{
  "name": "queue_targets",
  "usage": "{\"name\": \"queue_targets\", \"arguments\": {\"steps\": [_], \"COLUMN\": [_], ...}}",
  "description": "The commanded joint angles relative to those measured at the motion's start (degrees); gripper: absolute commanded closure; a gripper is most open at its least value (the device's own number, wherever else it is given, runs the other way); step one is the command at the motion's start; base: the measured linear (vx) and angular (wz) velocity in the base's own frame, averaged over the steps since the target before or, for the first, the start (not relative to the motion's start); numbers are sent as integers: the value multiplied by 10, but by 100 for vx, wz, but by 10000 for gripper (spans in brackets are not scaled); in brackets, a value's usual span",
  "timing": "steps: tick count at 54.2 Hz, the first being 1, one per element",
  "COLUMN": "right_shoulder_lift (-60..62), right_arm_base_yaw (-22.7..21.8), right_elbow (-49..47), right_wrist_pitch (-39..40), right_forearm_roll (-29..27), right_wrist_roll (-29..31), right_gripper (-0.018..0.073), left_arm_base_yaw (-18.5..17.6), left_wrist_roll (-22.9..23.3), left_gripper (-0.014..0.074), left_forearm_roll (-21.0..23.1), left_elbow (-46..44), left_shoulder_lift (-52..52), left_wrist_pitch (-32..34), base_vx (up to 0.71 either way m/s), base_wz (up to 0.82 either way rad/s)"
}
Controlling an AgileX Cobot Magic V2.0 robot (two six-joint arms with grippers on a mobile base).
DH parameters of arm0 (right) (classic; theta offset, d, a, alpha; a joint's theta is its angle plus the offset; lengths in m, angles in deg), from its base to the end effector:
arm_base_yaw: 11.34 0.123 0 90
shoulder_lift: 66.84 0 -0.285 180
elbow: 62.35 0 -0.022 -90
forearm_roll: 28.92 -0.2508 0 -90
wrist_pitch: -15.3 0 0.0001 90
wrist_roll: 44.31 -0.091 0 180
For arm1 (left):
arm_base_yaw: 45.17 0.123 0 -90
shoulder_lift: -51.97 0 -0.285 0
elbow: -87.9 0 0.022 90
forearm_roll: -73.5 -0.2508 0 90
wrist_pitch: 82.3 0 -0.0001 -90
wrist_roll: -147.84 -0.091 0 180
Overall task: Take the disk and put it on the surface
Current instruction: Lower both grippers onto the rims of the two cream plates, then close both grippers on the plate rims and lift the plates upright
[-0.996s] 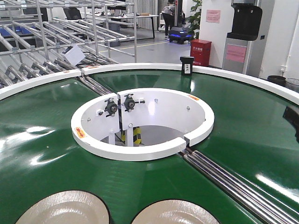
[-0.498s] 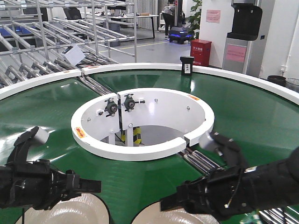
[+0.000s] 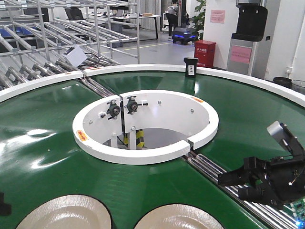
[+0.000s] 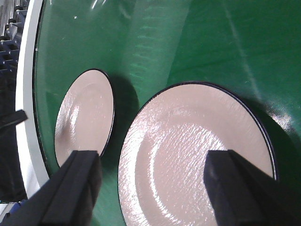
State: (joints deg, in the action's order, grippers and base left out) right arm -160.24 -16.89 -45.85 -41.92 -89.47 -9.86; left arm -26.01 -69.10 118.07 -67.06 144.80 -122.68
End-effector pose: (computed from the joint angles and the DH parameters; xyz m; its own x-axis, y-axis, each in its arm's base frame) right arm 0.2987 0.0380 0.2907 -0.8794 0.1966 -0.4336 -0.1878 0.6936 0.6955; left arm 0.2853 0.0553 0.2403 -0.8104 -0.2807 -0.5142 -0.0709 0.9183 -0.3895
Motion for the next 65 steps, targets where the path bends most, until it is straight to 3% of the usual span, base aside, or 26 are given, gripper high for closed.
{"name": "queue_targets", "arguments": {"steps": [1, 13, 24, 25, 29, 32, 37, 38, 50, 62, 65], "right_shoulder_lift": [23, 23, 23, 23, 23, 23, 23, 23, 23, 5, -15], "right_arm_base_yaw": [-3, -3, -3, -3, -3, -3, -3, -3, -3, -3, -3], "right_elbow": [-17, -17, -17, -17, -17, -17, -17, -17, -17, -17, -17], "right_wrist_pitch": [-10, -2, 3, 4, 4, 4, 4, 4, 16, 53, 53], "right_forearm_roll": [-41, -43, -45, -45, -45, -45, -41, -40, -1, 168, 187], "right_wrist_roll": [17, 18, 19, 23, 24, 24, 24, 24, 14, -71, -78], "right_gripper": [46, 46, 46, 46, 46, 46, 46, 46, 46, 46, 46], "left_arm_base_yaw": [1, -1, -1, -1, -1, -1, -1, -1, 0, 1, 1], "left_wrist_roll": [-39, -188, -266, -294, -318, -329, -337, -337, -329, -269, -255], "left_gripper": [96, 96, 97, 118, 192, 311, 584, 606, 603, 601, 599], "left_forearm_roll": [39, 160, 240, 280, 308, 323, 349, 355, 434, 487, 497], "left_elbow": [-13, -13, -13, -13, -13, -13, -13, -13, -14, -14, -14], "left_shoulder_lift": [28, 113, 183, 211, 227, 233, 231, 230, 176, 68, 45], "left_wrist_pitch": [-6, -45, -121, -156, -189, -211, -233, -235, -283, -274, -268], "base_vx": [0, 0, 0, 0, 0, 0, 0, 0, 0, 0, 0], "base_wz": [0, 0, 0, 0, 0, 0, 0, 0, 0, 0, 0]}}
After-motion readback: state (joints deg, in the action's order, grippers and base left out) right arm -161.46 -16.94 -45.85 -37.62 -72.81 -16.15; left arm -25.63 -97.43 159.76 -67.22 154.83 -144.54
